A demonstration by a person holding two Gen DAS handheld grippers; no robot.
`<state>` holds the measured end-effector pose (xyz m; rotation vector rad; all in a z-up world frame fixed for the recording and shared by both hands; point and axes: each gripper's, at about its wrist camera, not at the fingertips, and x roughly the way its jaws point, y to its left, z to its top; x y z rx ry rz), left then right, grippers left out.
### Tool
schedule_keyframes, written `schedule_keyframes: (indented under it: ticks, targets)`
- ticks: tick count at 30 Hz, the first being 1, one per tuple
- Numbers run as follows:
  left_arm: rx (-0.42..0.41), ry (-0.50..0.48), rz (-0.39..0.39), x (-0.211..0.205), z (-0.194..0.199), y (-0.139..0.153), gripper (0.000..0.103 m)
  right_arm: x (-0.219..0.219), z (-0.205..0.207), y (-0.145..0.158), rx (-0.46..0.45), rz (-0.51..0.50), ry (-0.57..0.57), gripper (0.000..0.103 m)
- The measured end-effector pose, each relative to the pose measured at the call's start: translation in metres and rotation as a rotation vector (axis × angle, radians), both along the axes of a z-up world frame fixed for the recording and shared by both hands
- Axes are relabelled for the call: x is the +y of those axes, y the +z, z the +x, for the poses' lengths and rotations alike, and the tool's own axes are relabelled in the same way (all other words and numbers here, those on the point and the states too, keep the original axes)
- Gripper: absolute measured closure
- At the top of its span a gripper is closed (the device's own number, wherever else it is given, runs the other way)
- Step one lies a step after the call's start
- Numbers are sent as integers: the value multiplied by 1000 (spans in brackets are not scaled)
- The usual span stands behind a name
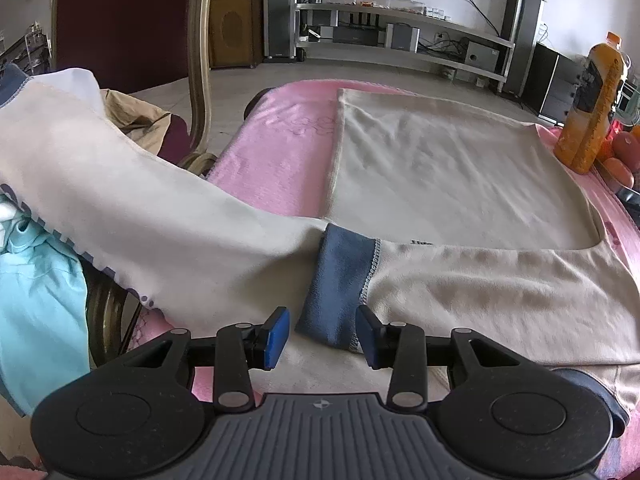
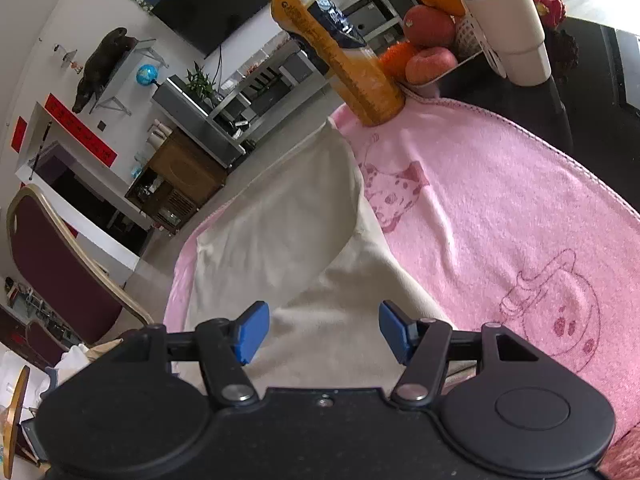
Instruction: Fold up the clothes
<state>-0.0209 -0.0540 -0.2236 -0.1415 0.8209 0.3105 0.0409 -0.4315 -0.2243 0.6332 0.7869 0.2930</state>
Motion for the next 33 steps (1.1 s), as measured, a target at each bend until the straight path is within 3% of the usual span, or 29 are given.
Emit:
schedule_keyframes:
  ticks: [9,16,33]
  targets:
    - [7,-1,15,-2,-2,-1,64,2,8,-7,35,-8,6,43]
    - [29,35,-19,1,-6,-3,64,5,20,-14,86,9,1,43]
    - [42,13,-28,-2,-6,-8,64,12,19,-15,85,-1,33,43]
